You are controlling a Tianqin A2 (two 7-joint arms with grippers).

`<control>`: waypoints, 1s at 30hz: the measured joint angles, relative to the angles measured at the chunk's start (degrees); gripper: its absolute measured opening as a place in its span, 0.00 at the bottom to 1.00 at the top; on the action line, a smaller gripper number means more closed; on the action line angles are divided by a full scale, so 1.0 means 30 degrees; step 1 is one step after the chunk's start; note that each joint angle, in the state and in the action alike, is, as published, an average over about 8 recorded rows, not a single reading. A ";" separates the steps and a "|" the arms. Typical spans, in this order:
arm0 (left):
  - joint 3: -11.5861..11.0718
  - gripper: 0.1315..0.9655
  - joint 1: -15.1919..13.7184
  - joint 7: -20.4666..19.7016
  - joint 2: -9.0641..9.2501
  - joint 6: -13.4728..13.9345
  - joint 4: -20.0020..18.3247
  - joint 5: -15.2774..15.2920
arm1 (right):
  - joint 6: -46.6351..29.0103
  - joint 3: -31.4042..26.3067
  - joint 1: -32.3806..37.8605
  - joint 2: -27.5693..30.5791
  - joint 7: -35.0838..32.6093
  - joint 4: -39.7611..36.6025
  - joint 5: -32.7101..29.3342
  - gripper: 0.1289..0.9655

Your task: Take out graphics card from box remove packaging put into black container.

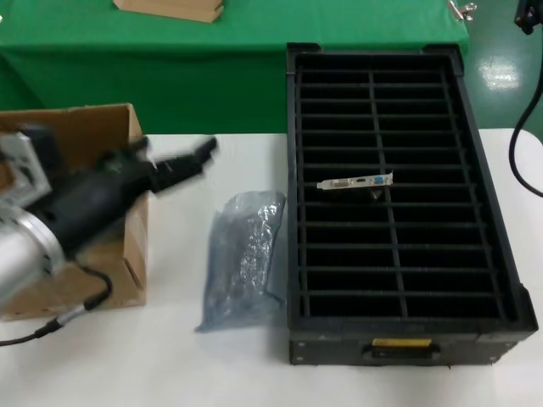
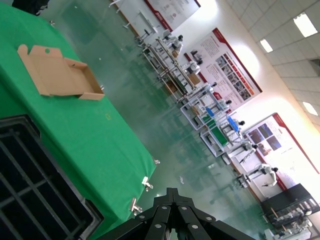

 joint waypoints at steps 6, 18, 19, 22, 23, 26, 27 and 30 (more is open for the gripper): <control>-0.3009 0.82 0.0637 0.3313 0.0499 -0.1430 -0.0675 -0.2246 | 0.0240 0.0183 -0.0174 -0.0347 -0.0079 0.0262 0.0082 0.01; -0.5137 0.95 0.1329 0.7167 0.1150 -0.2374 -0.0807 -0.4692 | 0.1131 0.0449 -0.1194 -0.0691 -0.0546 0.0922 0.1329 0.01; -0.5139 0.95 0.1414 0.7304 0.1204 -0.2439 -0.0811 -0.4705 | 0.1286 0.0422 -0.1363 -0.0650 -0.0649 0.0910 0.1625 0.02; -0.5104 0.97 0.1704 0.7747 0.1371 -0.2677 -0.0821 -0.4757 | 0.1829 0.0341 -0.1954 -0.0527 -0.1002 0.0900 0.2637 0.02; -0.5085 0.98 0.1810 0.7907 0.1430 -0.2767 -0.0824 -0.4777 | 0.2030 0.0313 -0.2174 -0.0484 -0.1133 0.0899 0.3011 0.02; -0.5022 0.99 0.2146 0.8416 0.1615 -0.3053 -0.0833 -0.4841 | 0.2665 0.0227 -0.2869 -0.0349 -0.1544 0.0898 0.4186 0.03; -0.5000 1.00 0.2260 0.8587 0.1678 -0.3150 -0.0836 -0.4863 | 0.2882 0.0196 -0.3107 -0.0303 -0.1684 0.0898 0.4588 0.04; -0.4935 1.00 0.2608 0.9108 0.1869 -0.3444 -0.0846 -0.4930 | 0.3542 0.0107 -0.3830 -0.0163 -0.2112 0.0898 0.5807 0.07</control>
